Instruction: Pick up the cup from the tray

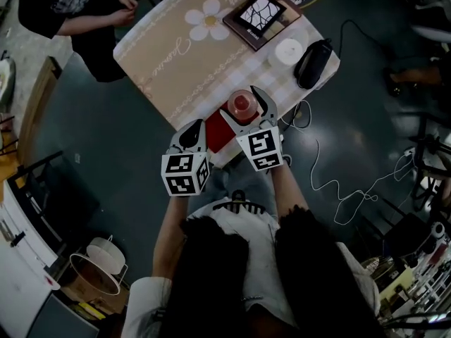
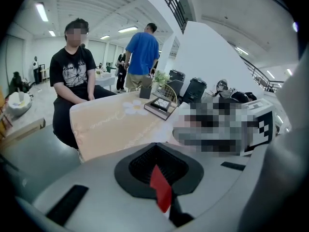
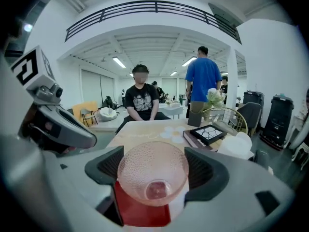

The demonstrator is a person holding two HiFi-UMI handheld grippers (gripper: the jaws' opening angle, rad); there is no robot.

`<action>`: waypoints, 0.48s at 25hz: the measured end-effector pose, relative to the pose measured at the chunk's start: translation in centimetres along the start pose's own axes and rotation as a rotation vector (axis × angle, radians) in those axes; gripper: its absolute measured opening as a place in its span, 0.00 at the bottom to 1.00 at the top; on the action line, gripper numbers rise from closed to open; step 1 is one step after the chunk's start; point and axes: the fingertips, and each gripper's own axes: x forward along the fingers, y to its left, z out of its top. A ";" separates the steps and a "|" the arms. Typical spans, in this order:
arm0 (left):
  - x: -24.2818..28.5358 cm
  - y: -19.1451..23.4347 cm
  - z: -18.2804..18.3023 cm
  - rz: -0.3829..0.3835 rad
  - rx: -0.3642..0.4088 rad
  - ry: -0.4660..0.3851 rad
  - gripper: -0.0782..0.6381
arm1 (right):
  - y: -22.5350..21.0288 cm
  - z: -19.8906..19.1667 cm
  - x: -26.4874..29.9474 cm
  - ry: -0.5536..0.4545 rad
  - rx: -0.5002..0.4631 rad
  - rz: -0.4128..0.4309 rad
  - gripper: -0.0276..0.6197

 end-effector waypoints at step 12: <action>3.4 -3.4 1.2 -0.064 0.044 0.018 0.12 | -6.2 -2.0 -1.9 0.010 0.080 -0.103 0.66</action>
